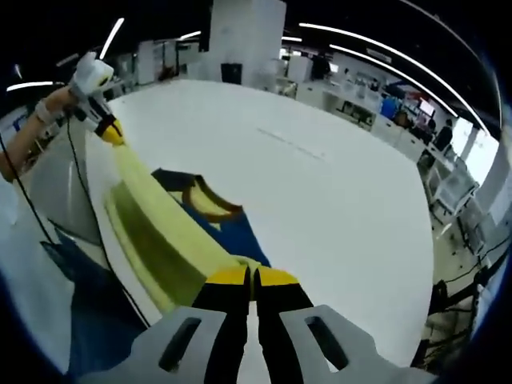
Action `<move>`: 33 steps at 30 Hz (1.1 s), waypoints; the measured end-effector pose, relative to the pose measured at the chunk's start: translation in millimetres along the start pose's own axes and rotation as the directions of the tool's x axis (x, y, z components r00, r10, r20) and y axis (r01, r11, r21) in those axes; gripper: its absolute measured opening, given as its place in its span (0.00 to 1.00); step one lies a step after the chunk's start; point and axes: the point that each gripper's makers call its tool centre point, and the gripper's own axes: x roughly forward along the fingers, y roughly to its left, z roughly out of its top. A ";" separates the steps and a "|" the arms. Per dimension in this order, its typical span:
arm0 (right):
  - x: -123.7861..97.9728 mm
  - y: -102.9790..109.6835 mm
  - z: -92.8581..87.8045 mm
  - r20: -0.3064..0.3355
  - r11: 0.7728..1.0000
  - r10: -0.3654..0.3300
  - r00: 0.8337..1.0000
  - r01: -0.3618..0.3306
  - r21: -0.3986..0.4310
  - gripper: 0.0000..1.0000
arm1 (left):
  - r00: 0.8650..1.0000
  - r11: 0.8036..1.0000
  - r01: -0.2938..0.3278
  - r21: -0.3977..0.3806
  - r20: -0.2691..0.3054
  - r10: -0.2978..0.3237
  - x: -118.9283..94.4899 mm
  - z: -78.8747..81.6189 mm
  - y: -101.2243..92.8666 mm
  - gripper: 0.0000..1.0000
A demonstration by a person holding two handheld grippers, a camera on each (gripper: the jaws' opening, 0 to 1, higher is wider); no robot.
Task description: Fold the garment on the visible template until the final outline fits inside the template.
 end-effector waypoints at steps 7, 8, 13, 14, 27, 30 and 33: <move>10.8 -3.5 -4.1 0.007 1.000 0.001 1.000 -0.001 0.007 0.03 | 1.000 1.000 -0.007 -0.019 0.015 0.007 9.0 0.4 5.1 0.00; 13.0 -5.2 -4.6 0.007 1.000 -0.001 1.000 0.001 0.014 0.03 | 1.000 1.000 -0.004 -0.026 0.016 0.005 10.6 0.9 6.0 0.00; 21.7 -9.0 -7.4 0.005 0.997 0.016 1.000 -0.016 0.070 0.03 | 1.000 0.995 0.019 -0.097 0.000 -0.019 19.8 -0.9 10.3 0.00; 24.5 -11.7 -9.0 0.003 0.995 0.017 1.000 -0.017 0.099 0.03 | 1.000 0.992 0.019 -0.123 0.012 -0.018 22.4 0.9 12.4 0.00; 49.9 -23.0 -20.4 0.001 0.975 0.002 1.000 -0.002 0.224 0.03 | 0.999 0.964 0.027 -0.264 0.044 -0.016 43.9 -1.6 22.1 0.00; 55.2 -25.0 -22.2 0.011 0.968 -0.009 1.000 0.006 0.252 0.03 | 0.999 0.958 0.017 -0.286 0.043 -0.005 48.0 -3.8 24.1 0.00; 60.9 -25.9 -25.6 0.009 0.961 -0.011 1.000 0.008 0.275 0.03 | 0.999 0.955 0.012 -0.298 0.053 0.004 51.1 -3.8 26.1 0.00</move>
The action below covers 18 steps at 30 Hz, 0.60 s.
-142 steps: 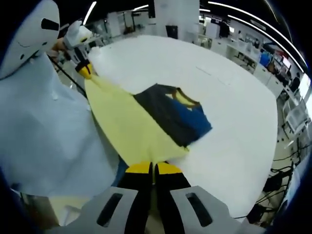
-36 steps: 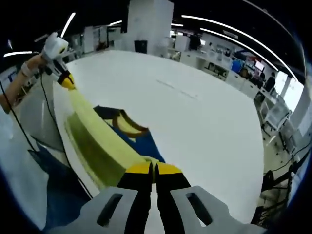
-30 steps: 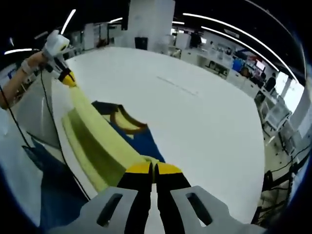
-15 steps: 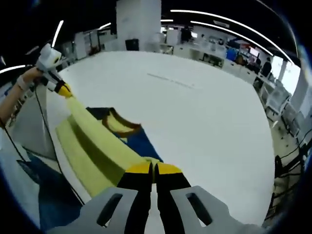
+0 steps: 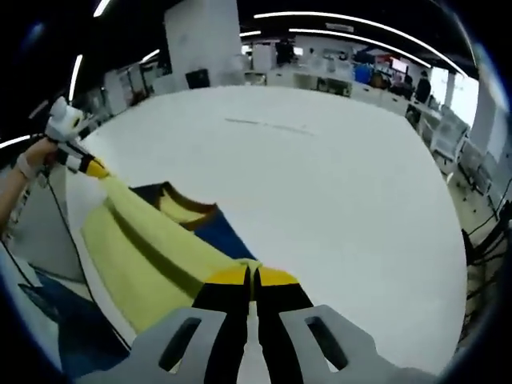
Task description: Fold the garment on the visible template until the final outline fits inside the template.
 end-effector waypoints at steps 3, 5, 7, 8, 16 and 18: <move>4.1 -2.6 -2.1 0.004 0.999 -0.005 1.000 0.005 0.034 0.03 | 1.000 1.000 0.004 -0.022 -0.005 -0.004 5.5 -0.7 0.8 0.00; 6.5 -3.9 -3.8 0.003 0.998 -0.005 1.000 0.005 0.056 0.03 | 1.000 0.999 0.012 -0.031 -0.009 -0.013 8.2 -1.5 0.7 0.00; 9.7 -5.1 -5.6 0.005 0.997 -0.004 1.000 0.004 0.081 0.03 | 1.000 0.999 0.011 -0.049 -0.003 -0.012 10.8 -0.8 2.6 0.00; 10.8 -5.5 -6.2 0.005 0.996 -0.004 1.000 0.004 0.088 0.03 | 1.000 0.999 0.010 -0.047 -0.002 -0.010 10.9 -0.8 2.8 0.00; 18.7 -8.9 -7.7 0.005 0.991 -0.008 1.000 0.007 0.132 0.03 | 1.000 0.999 0.003 -0.037 -0.001 -0.003 18.9 1.7 6.0 0.00; 20.5 -9.8 -8.2 0.005 0.990 -0.010 1.000 0.009 0.137 0.03 | 1.000 1.000 0.005 -0.020 -0.006 -0.005 22.4 0.3 6.2 0.00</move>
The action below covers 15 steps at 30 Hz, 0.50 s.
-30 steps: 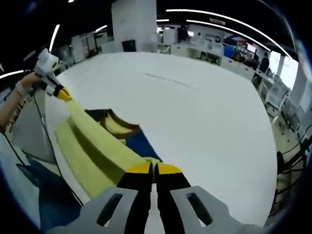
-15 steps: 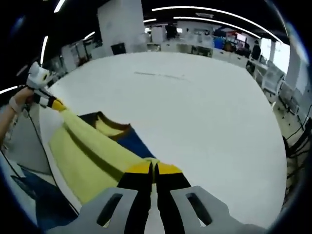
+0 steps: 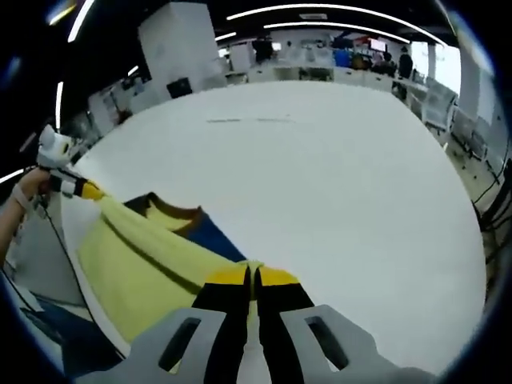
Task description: Fold the garment on the visible template until the final outline fits inside the template.
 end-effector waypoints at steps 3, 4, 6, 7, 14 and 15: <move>2.6 -0.7 0.2 0.007 1.000 0.000 1.000 0.000 0.018 0.04 | 1.000 1.000 -0.002 0.007 -0.014 0.003 3.8 -2.7 0.8 0.00; 3.7 -1.4 -0.8 0.005 1.000 -0.001 1.000 0.001 0.021 0.04 | 1.000 1.000 0.002 0.000 -0.005 -0.002 4.3 -1.7 0.8 0.00; 5.1 -2.1 -1.4 0.005 1.000 -0.006 1.000 0.005 0.023 0.04 | 1.000 1.000 -0.005 -0.009 0.007 0.005 5.3 -0.6 2.8 0.01; 5.6 -2.4 -1.7 0.005 1.000 -0.008 1.000 0.008 0.024 0.04 | 1.000 1.000 -0.007 -0.007 0.011 0.007 5.8 -0.3 3.6 0.01; 9.0 -4.8 -2.9 0.007 0.999 -0.023 1.000 0.022 0.027 0.05 | 0.999 1.000 -0.025 -0.012 0.023 0.025 9.4 -0.1 8.5 0.00; 9.4 -5.0 -3.0 0.007 0.999 -0.023 1.000 0.023 0.025 0.05 | 0.999 0.999 -0.024 -0.021 0.024 0.025 10.3 -0.3 8.9 0.00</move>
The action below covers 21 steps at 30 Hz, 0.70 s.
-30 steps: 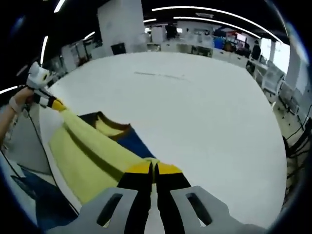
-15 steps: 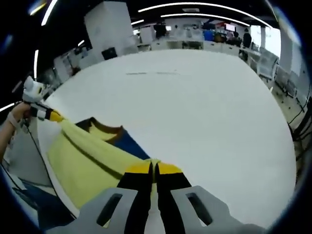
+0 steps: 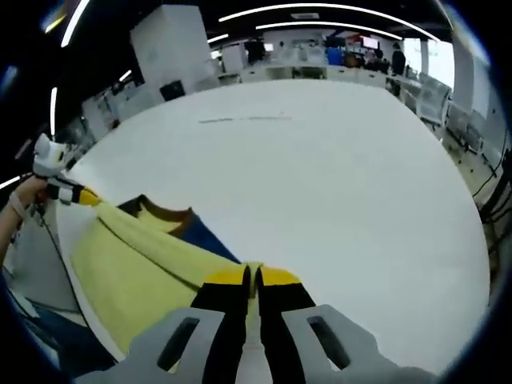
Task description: Fold the garment on the visible template until the final outline fits inside the template.
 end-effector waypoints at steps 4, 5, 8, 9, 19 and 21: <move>1.3 -0.7 1.3 0.007 1.000 -0.005 1.000 0.005 -0.004 0.05 | 1.000 1.000 -0.006 -0.002 0.004 0.006 2.5 -0.2 1.0 0.00; 1.6 -0.9 1.5 0.008 1.000 -0.005 1.000 0.005 -0.003 0.05 | 1.000 1.000 -0.008 0.000 0.006 0.008 2.9 0.1 1.3 0.00; 1.9 -2.0 3.7 0.015 1.000 -0.014 1.000 0.014 -0.020 0.05 | 1.000 1.000 -0.009 -0.005 0.009 0.009 3.4 0.2 2.5 0.00; 1.6 -2.4 5.3 0.022 1.000 -0.017 1.000 0.017 -0.023 0.06 | 1.000 1.000 -0.010 -0.010 0.018 0.010 2.9 1.4 3.7 0.00; -0.2 -7.1 14.3 0.051 0.999 -0.032 0.998 0.033 -0.021 0.07 | 0.996 0.998 -0.057 -0.012 0.072 0.058 -3.0 13.9 16.9 0.00; -0.3 -5.6 15.1 0.050 0.999 -0.026 0.998 0.027 -0.025 0.07 | 0.995 0.998 -0.054 -0.016 0.078 0.055 -4.2 15.6 16.8 0.00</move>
